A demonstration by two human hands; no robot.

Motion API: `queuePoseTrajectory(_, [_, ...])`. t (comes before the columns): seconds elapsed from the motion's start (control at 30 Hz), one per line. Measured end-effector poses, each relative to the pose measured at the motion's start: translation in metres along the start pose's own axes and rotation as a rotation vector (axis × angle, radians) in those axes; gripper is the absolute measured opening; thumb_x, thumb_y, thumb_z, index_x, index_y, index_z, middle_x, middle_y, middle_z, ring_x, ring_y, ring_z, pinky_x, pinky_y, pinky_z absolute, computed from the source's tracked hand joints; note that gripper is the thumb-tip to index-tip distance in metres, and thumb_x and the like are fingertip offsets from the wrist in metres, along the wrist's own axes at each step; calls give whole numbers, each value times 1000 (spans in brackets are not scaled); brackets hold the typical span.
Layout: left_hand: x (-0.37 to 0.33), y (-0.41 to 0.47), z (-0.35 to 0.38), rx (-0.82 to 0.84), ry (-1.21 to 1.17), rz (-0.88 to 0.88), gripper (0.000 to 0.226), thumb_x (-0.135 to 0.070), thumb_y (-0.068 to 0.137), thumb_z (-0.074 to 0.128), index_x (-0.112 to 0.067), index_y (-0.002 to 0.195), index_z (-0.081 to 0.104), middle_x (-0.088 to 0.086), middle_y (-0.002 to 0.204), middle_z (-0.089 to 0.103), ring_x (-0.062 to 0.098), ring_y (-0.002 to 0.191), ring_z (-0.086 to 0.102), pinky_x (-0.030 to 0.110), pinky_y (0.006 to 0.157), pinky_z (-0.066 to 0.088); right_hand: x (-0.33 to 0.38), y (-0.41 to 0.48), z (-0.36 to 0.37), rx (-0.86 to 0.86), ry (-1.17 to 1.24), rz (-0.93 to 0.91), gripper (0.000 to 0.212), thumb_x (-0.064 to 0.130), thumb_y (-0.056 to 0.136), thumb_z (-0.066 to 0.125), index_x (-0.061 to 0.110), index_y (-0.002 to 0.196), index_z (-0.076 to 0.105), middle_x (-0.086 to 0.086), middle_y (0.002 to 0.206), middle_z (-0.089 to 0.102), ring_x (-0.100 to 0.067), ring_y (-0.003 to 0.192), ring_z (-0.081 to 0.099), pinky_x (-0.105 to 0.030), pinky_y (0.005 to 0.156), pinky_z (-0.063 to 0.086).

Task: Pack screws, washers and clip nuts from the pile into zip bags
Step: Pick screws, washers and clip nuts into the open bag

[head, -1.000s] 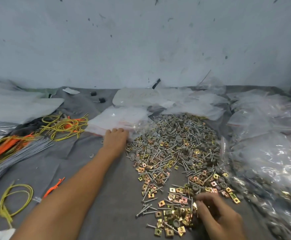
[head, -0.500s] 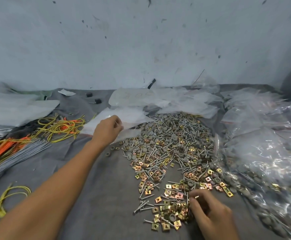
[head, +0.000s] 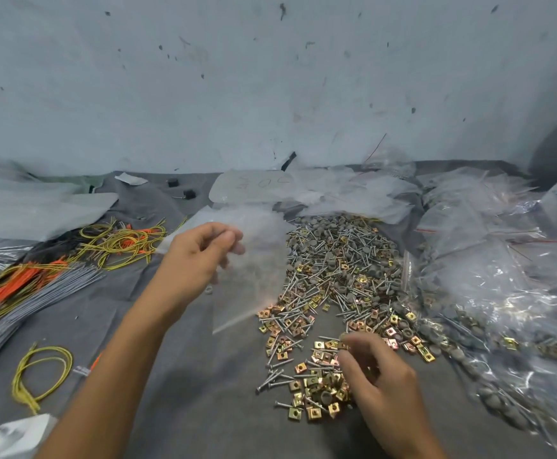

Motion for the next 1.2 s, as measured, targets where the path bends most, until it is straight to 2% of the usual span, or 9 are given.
queuePoseTrajectory(0.13, [-12,-26,0,136,-247,-94,14,-29,94,62,-22,94,75,0,84,70,4,59,51,15,50,38,34,19,27,285,351,188,84,61,65,84,57,137,42,31,136,53,5,121,55,-26,94,50])
queuePoseTrajectory(0.3, [1,-52,6,17,-479,-274,37,-44,82,66,-22,111,75,7,100,75,16,80,65,31,72,53,53,15,53,403,735,330,12,13,88,74,17,99,77,-9,89,72,-20,76,66,-33,65,58])
queuePoseTrajectory(0.37, [20,-75,12,-50,-573,-421,61,-56,81,59,-15,124,67,15,117,72,24,100,66,44,94,51,48,5,56,285,898,443,13,13,82,74,11,94,76,-13,84,67,-20,65,63,-29,52,53])
queuePoseTrajectory(0.47, [42,-131,33,-31,-675,-567,84,-72,70,59,-11,128,60,7,110,75,18,94,72,34,83,55,40,-5,57,89,1084,563,21,11,80,72,7,100,71,-15,85,69,-21,61,64,-25,45,50])
queuePoseTrajectory(0.57, [45,-173,62,72,-627,-526,88,-69,61,82,-12,125,64,9,113,75,16,95,72,26,73,57,37,-15,64,-3,1039,597,19,4,88,69,8,106,68,-15,92,75,-22,74,71,-29,57,57])
queuePoseTrajectory(0.67, [45,-184,75,-16,-457,-408,34,-31,86,71,-11,113,73,3,95,78,6,80,70,17,65,53,41,-28,72,5,1017,574,19,3,86,72,4,104,68,-21,97,75,-29,85,73,-40,76,60])
queuePoseTrajectory(0.8, [38,-181,61,-197,-340,-324,23,-5,96,60,-10,80,76,-2,65,66,2,59,54,14,57,47,44,-42,67,-10,886,552,46,32,68,84,11,103,64,-4,86,72,-11,68,67,-26,57,52])
queuePoseTrajectory(0.97, [20,-174,41,-191,-30,-111,21,-34,84,78,-23,68,70,-9,56,61,-3,54,46,15,53,38,62,-44,49,-47,565,301,45,64,65,80,39,95,59,11,81,61,-8,71,57,-36,65,50])
queuePoseTrajectory(1.2, [8,-177,33,-167,294,32,42,-64,77,59,-23,77,60,-7,55,52,3,51,42,20,49,36,96,-36,54,203,431,-21,13,35,96,62,23,91,64,7,80,69,-6,73,62,-32,68,51])
Point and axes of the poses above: each hand's wrist, its own y-axis towards the middle knuckle, its own z-axis out of the palm, x = y × z, the point moved 3 cm from there along y, towards the middle knuckle
